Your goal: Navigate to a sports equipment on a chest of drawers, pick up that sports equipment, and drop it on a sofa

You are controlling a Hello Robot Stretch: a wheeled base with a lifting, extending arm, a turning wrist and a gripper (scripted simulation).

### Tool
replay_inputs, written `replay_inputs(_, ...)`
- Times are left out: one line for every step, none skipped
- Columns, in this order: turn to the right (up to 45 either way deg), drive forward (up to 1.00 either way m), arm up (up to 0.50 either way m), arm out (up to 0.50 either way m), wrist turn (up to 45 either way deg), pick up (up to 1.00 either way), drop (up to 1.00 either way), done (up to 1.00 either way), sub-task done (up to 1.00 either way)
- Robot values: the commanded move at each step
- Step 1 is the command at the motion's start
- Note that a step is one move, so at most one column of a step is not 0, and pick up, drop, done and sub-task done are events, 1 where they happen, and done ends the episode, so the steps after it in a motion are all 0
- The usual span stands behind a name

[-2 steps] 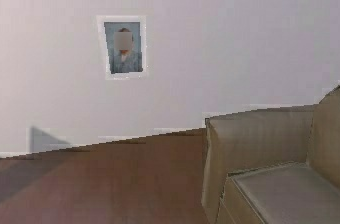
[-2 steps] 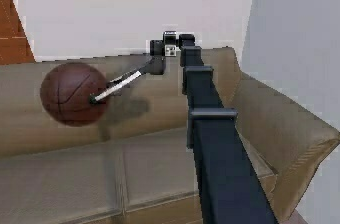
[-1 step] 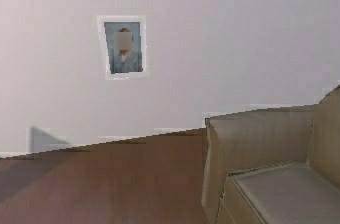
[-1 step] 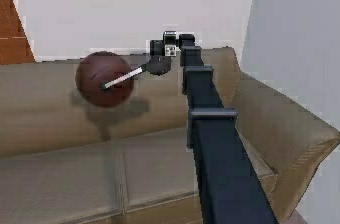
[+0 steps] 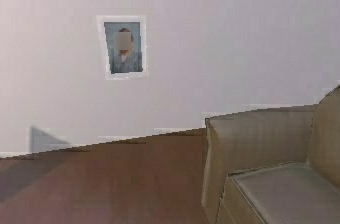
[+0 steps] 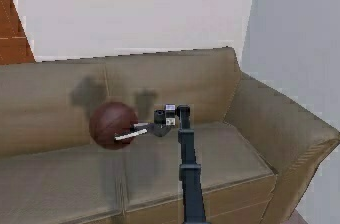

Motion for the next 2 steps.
replay_inputs(0.0,0.00,-0.32,0.00,0.0,0.00,0.00,0.00,0.00)
replay_inputs(0.0,0.00,0.00,0.00,0.0,0.00,1.00,0.00,0.00)
